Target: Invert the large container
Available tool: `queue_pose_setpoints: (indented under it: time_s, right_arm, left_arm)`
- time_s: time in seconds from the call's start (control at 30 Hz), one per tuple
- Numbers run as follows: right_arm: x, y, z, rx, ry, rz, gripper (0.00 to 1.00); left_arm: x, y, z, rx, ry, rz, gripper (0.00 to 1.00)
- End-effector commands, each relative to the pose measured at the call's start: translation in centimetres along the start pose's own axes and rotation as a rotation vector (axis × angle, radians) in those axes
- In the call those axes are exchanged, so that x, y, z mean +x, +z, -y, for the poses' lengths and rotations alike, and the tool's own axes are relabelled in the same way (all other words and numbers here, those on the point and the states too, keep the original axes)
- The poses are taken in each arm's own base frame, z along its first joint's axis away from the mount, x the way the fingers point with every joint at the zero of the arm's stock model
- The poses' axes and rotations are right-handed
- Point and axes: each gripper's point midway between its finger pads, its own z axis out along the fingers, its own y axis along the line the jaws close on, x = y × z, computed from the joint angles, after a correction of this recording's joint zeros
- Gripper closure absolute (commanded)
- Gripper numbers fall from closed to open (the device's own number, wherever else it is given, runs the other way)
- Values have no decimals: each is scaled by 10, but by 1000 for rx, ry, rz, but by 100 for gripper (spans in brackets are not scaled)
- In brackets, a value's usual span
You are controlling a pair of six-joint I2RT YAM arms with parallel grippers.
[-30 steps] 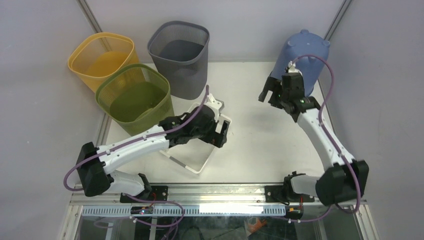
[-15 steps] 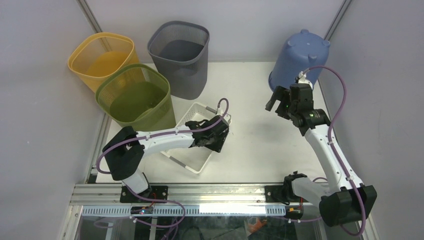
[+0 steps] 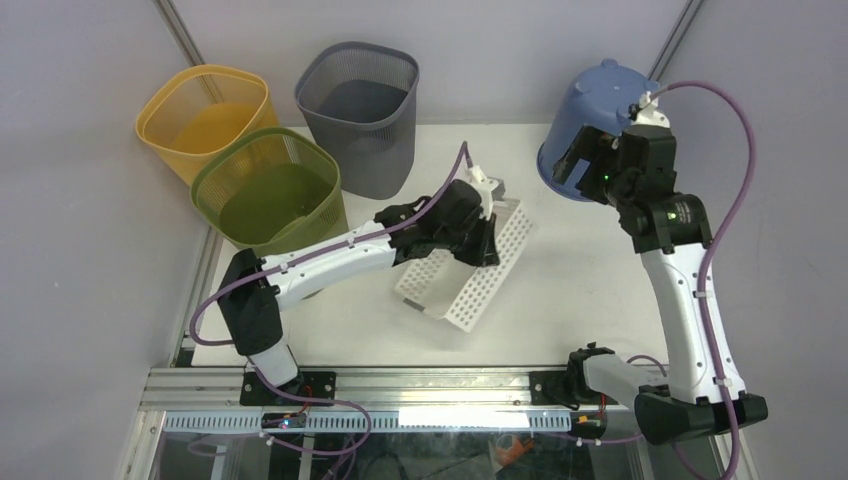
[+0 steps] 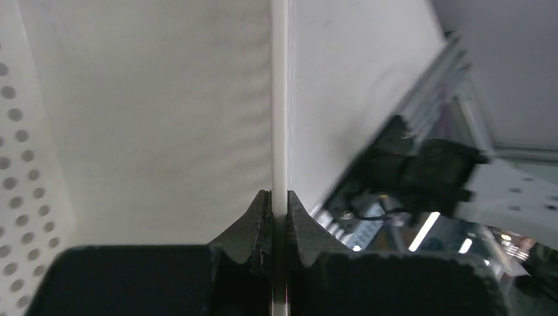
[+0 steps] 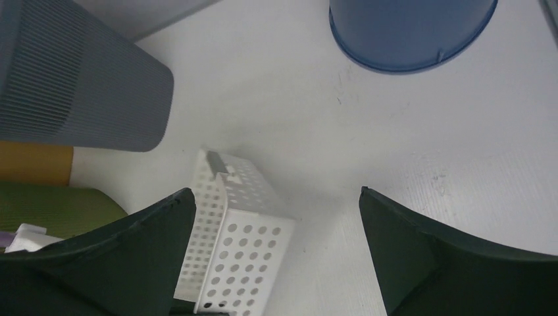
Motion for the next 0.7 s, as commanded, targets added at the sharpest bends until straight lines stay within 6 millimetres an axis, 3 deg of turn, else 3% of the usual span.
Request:
queue_pose_setpoints:
  time_s: [0.0,0.1,0.23,0.47,0.67]
  right_arm:
    - [-33,-30,-7,-22,-39,49,0]
    - [-42,-41,-8,-22,-39,73,0]
    - [-51,-52,-4,-6,-45,110,0]
    - [-52,-52,0,16,-48,110,0]
    - [-38,-41,3,17,-47,74,0]
  left_arm:
    - [-65,-24,89,351,-63,104,100]
    - [-94,-35,116,598,-165,131,100]
    - [-109,-53,133,925,-329,130,100]
    - [-119,-59,134,1243,-534,96,100]
    - [-102,-29,111,1204,-647,74,100]
